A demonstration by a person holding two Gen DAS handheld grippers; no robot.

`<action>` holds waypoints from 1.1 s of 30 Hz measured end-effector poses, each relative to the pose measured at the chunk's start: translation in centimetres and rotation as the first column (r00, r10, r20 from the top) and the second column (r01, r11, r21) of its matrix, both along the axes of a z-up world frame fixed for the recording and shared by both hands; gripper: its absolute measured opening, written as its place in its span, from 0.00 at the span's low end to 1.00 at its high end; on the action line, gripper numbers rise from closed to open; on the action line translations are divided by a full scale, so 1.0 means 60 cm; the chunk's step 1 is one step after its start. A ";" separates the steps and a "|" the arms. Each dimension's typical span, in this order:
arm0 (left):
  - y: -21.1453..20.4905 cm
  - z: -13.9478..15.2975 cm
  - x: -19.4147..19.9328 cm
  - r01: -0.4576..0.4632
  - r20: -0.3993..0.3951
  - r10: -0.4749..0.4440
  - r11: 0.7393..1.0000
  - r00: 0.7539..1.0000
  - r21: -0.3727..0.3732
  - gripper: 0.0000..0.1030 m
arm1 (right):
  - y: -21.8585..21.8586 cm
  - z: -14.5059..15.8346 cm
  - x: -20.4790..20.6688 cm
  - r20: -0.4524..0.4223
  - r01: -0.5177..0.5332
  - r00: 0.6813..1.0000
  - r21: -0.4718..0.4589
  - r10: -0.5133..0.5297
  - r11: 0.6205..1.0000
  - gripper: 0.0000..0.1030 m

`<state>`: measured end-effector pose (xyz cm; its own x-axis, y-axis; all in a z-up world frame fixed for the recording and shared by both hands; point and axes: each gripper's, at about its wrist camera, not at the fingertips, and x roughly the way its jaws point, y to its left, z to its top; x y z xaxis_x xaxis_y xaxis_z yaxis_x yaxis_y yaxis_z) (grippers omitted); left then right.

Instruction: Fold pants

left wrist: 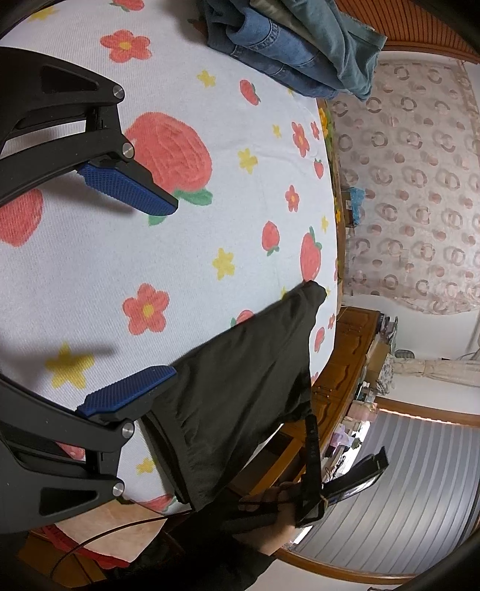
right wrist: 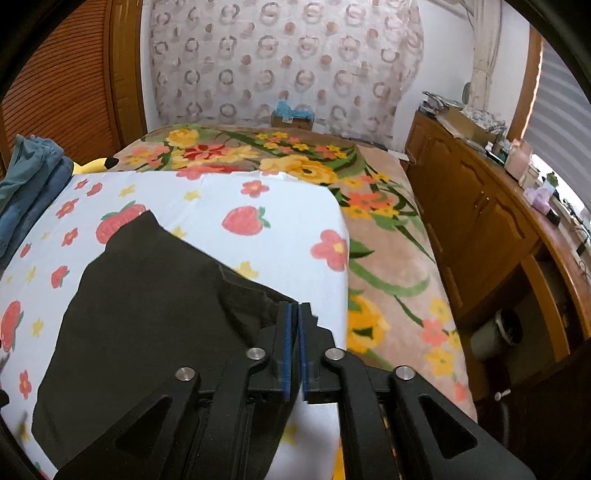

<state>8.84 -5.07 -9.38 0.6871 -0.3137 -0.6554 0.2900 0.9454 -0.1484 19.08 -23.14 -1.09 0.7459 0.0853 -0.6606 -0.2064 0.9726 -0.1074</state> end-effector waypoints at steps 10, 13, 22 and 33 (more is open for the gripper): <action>-0.007 -0.002 0.002 0.009 -0.005 -0.009 1.000 1.000 0.013 0.82 | -0.002 -0.002 -0.098 0.017 -0.123 0.992 0.084 0.122 0.989 0.39; -0.009 -0.003 0.002 0.011 -0.009 -0.011 1.000 1.000 0.018 0.82 | 0.012 -0.019 -0.126 0.005 -0.170 0.985 0.082 0.170 0.982 0.40; -0.015 -0.005 0.000 0.023 -0.014 -0.023 0.999 1.000 0.027 0.82 | 0.001 -0.054 -0.118 -0.027 -0.172 0.984 0.090 0.175 0.981 0.44; -0.039 -0.006 -0.009 0.080 -0.018 -0.079 0.996 0.997 0.036 0.80 | 0.014 -0.067 -0.116 -0.006 -0.165 0.986 0.073 0.166 0.984 0.55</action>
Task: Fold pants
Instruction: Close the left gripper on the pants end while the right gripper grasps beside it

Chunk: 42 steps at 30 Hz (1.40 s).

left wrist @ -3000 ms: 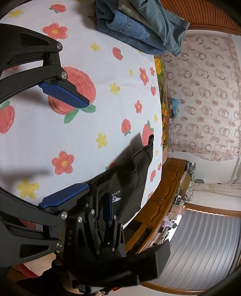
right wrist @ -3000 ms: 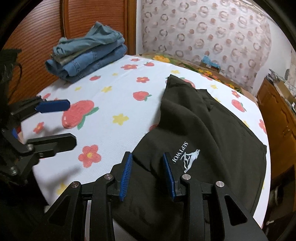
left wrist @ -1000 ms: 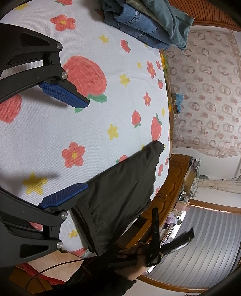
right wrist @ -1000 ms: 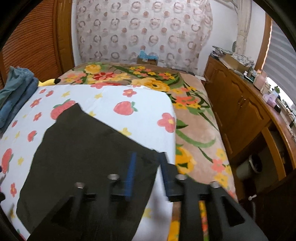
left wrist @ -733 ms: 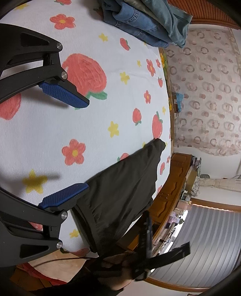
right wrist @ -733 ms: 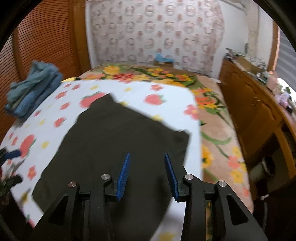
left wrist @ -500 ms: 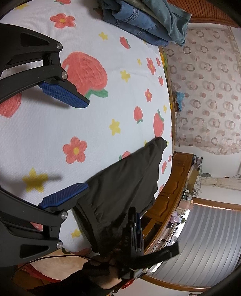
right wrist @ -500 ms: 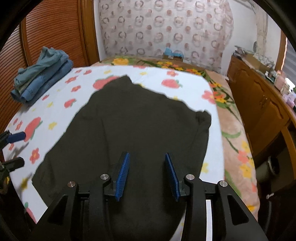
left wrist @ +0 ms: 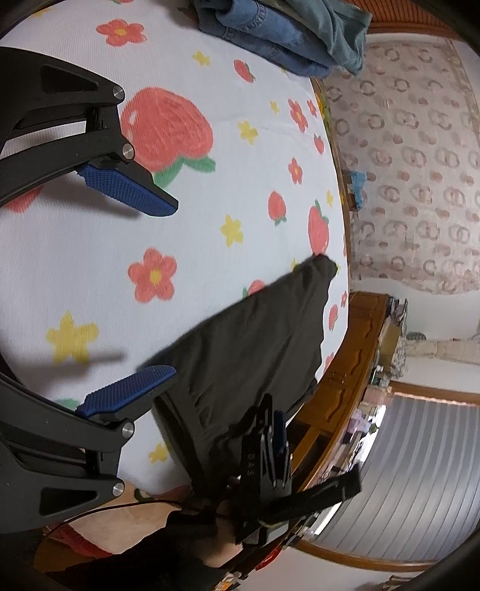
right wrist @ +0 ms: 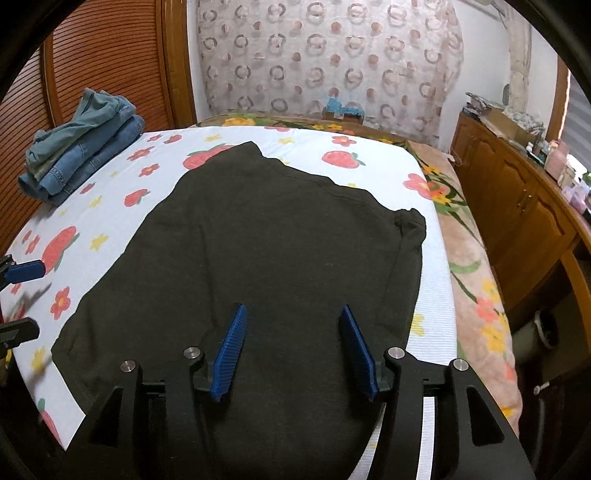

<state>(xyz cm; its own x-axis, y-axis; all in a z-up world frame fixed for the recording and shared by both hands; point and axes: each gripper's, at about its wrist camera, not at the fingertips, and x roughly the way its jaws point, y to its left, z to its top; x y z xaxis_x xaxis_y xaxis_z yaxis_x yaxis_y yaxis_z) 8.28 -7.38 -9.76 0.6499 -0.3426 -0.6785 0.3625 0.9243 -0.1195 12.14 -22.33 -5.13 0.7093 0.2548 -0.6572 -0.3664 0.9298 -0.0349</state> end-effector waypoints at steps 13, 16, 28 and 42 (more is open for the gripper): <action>-0.041 -0.008 -0.006 0.102 -0.033 -0.102 0.995 0.994 0.014 0.56 | 0.004 0.006 -0.004 0.000 0.027 1.000 -0.028 -0.027 0.999 0.56; -0.046 -0.013 -0.006 0.114 -0.041 -0.113 0.993 0.993 0.019 0.54 | -0.006 0.013 -0.035 0.018 0.039 0.999 0.004 -0.039 0.999 0.56; -0.076 -0.010 -0.011 0.160 -0.039 -0.158 0.986 0.987 0.050 0.42 | -0.049 -0.008 -0.147 0.002 0.082 0.997 0.130 -0.083 0.988 0.56; -0.084 -0.011 -0.003 0.161 -0.038 -0.159 0.985 0.987 0.061 0.40 | -0.047 -0.020 -0.173 -0.023 0.113 0.994 0.152 -0.111 0.982 0.41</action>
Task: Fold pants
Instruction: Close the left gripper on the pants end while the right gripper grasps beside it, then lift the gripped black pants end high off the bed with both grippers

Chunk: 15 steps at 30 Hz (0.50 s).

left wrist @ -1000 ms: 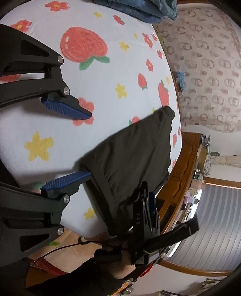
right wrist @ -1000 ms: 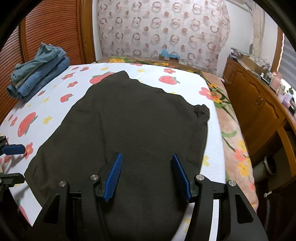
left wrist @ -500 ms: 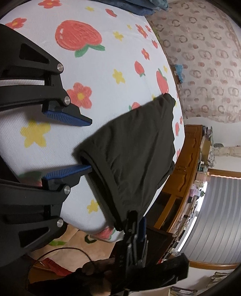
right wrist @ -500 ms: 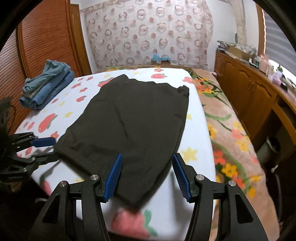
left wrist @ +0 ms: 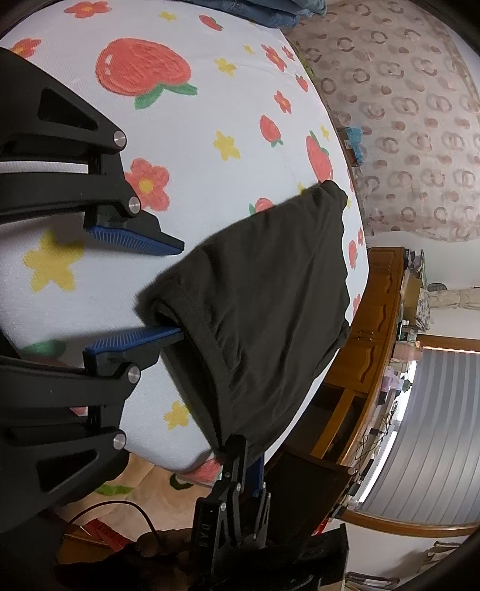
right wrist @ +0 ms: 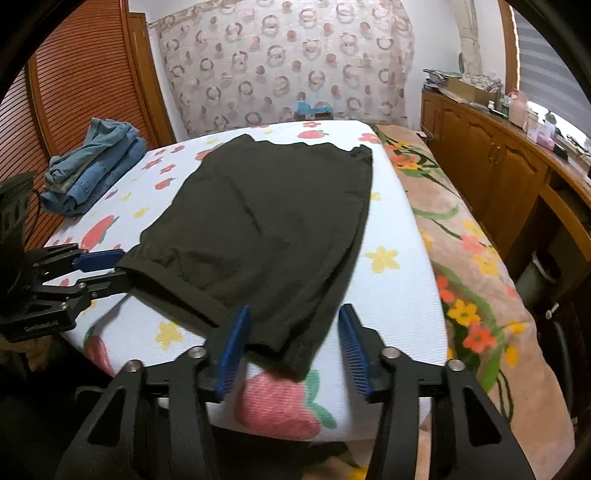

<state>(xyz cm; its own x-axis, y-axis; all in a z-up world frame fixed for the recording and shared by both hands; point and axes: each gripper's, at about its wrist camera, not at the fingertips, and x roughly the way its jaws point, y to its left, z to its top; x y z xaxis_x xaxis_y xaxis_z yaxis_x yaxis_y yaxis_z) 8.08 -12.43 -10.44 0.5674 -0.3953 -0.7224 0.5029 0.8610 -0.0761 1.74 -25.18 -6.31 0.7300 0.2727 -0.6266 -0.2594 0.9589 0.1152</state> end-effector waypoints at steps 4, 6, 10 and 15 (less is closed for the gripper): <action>-0.001 0.000 0.003 0.015 -0.001 -0.015 1.000 1.000 -0.019 0.24 | -0.003 -0.003 -0.004 -0.002 -0.026 1.000 0.027 0.026 0.999 0.25; -0.004 0.002 0.000 0.019 0.009 -0.019 1.000 1.000 -0.021 0.16 | -0.006 -0.004 -0.006 0.000 -0.043 0.999 0.041 0.043 0.998 0.12; -0.003 0.027 -0.007 0.007 0.054 -0.006 0.999 0.999 -0.031 0.10 | -0.011 0.003 -0.006 0.022 -0.052 0.998 0.055 0.051 0.997 0.10; 0.016 0.089 -0.016 -0.005 0.123 0.016 0.996 0.992 -0.086 0.10 | -0.015 0.054 -0.022 0.105 -0.080 0.992 0.085 0.071 0.993 0.10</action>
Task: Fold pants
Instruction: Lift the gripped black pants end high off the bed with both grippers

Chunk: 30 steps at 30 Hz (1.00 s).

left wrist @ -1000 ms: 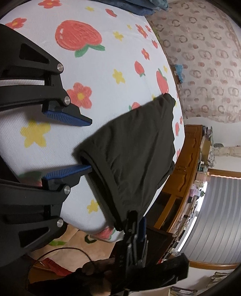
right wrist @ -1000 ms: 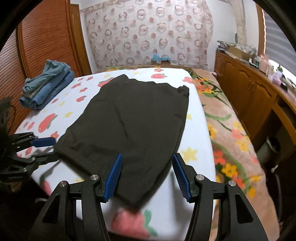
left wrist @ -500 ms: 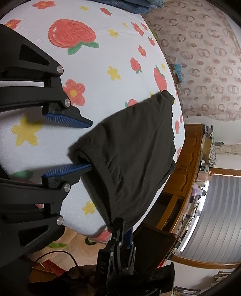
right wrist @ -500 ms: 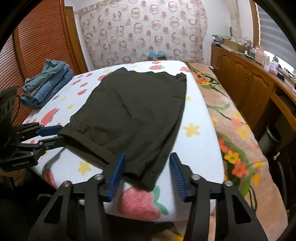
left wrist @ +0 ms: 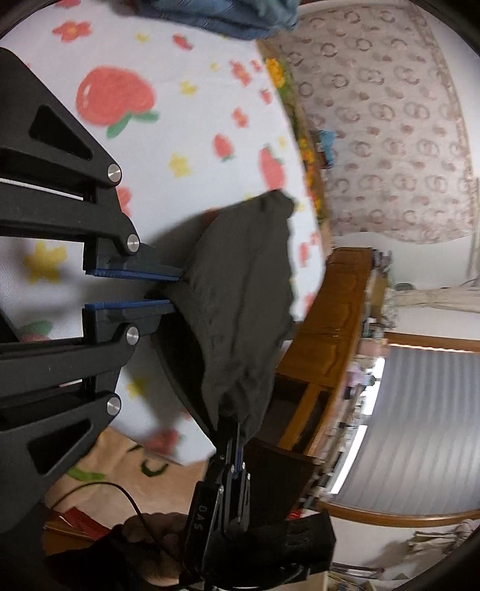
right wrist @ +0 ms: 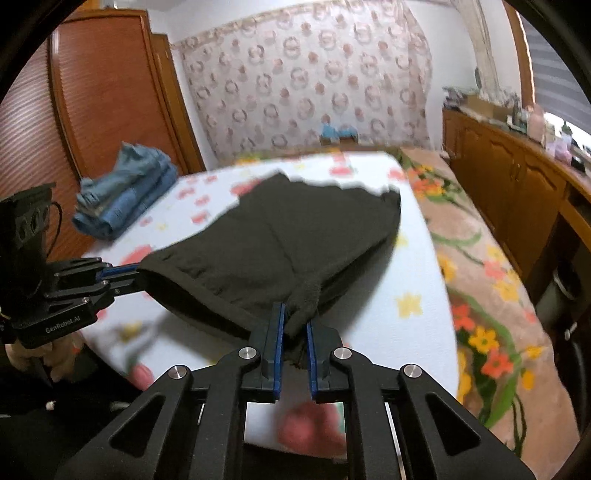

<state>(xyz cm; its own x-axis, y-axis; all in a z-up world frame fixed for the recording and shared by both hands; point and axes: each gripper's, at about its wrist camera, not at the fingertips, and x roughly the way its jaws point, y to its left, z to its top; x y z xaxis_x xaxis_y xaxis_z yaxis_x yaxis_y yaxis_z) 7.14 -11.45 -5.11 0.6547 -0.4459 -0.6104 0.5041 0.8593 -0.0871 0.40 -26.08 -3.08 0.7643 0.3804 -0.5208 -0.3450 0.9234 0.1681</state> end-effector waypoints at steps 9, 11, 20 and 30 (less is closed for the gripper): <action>0.054 0.130 -0.033 -0.031 0.162 0.041 0.997 0.986 -0.066 0.09 | 0.016 0.121 -0.037 0.179 -0.069 0.982 0.004 0.067 0.998 0.10; 0.066 0.154 -0.039 -0.039 0.189 0.053 0.996 0.981 -0.079 0.09 | 0.023 0.141 -0.046 0.208 -0.086 0.974 -0.002 0.084 0.996 0.10; 0.121 0.240 -0.070 -0.090 0.307 0.124 0.989 0.944 -0.121 0.08 | 0.046 0.206 -0.093 0.324 -0.162 0.933 -0.016 0.159 0.987 0.09; 0.175 0.224 -0.010 -0.191 0.311 0.214 0.976 0.926 -0.101 0.08 | 0.081 0.199 -0.036 0.316 -0.211 0.923 -0.060 0.219 0.976 0.09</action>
